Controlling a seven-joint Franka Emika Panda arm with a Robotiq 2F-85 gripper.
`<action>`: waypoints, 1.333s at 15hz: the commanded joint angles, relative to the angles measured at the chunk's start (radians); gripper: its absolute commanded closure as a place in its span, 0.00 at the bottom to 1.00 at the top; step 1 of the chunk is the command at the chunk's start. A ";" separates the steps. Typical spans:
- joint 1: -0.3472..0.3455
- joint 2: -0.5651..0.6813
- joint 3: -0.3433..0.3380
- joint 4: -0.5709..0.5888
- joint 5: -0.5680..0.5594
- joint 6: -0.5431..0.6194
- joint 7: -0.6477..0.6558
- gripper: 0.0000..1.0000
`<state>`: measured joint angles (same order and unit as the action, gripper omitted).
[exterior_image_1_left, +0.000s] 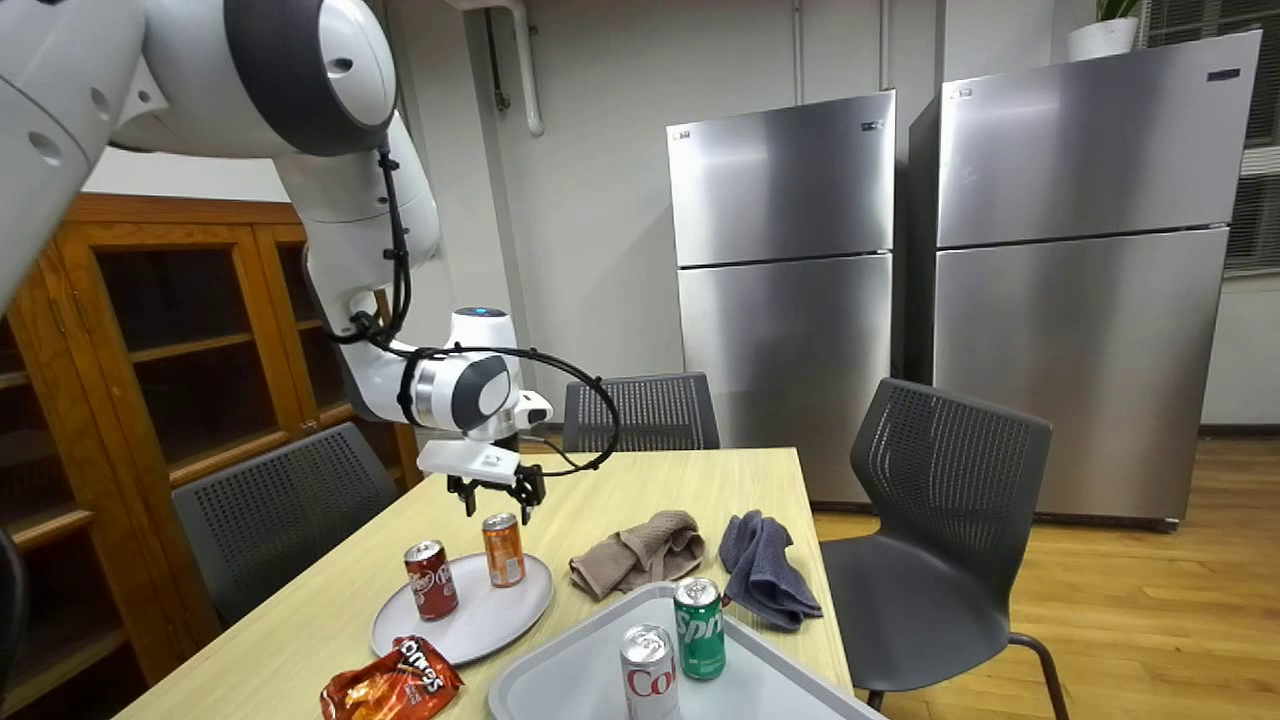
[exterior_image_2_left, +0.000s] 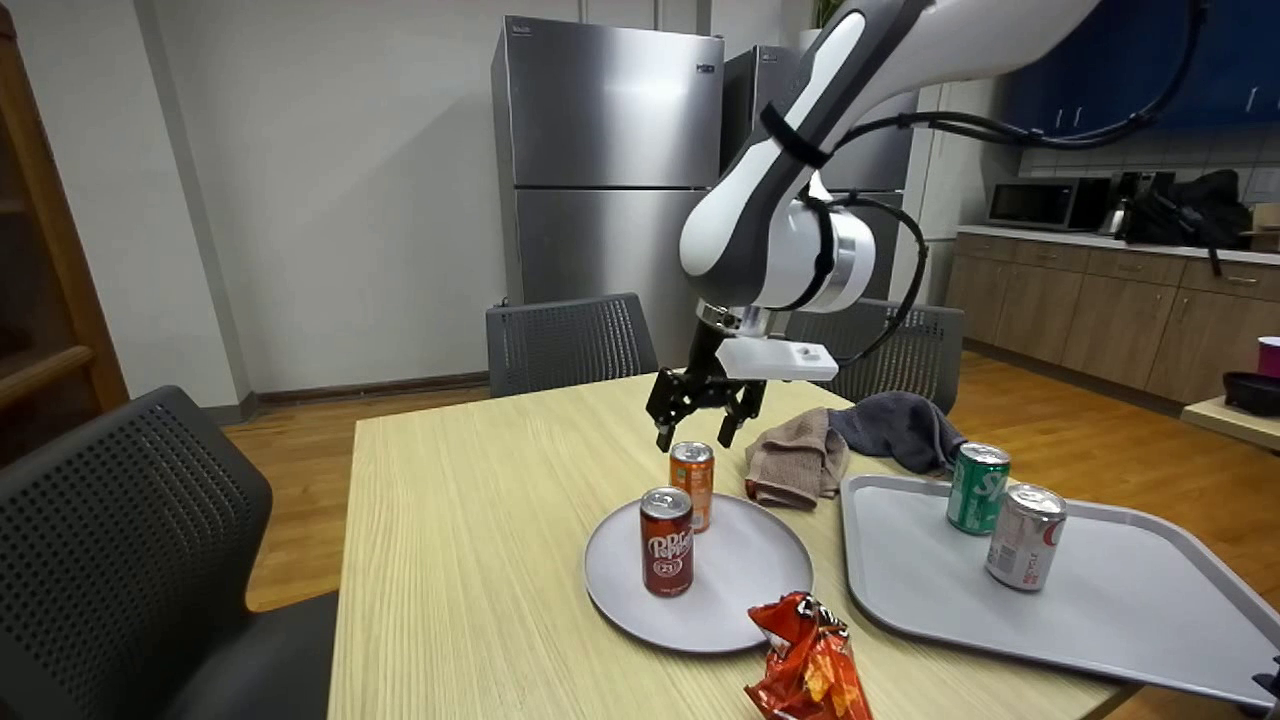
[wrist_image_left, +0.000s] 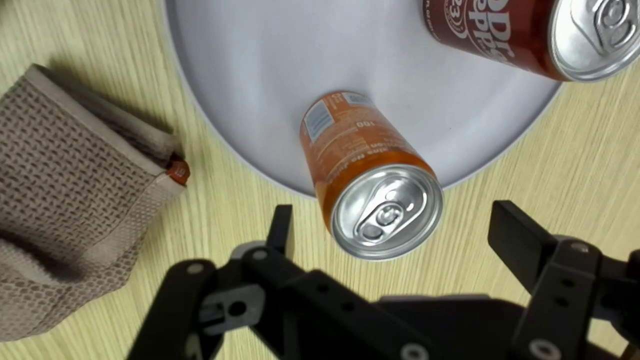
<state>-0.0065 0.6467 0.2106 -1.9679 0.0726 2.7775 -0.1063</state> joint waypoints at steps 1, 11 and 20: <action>0.047 0.019 -0.044 0.044 -0.038 -0.035 -0.004 0.00; 0.133 0.061 -0.124 0.080 -0.119 -0.026 0.021 0.00; 0.140 0.086 -0.132 0.103 -0.128 -0.037 0.021 0.00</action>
<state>0.1181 0.7202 0.0901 -1.8998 -0.0343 2.7769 -0.1049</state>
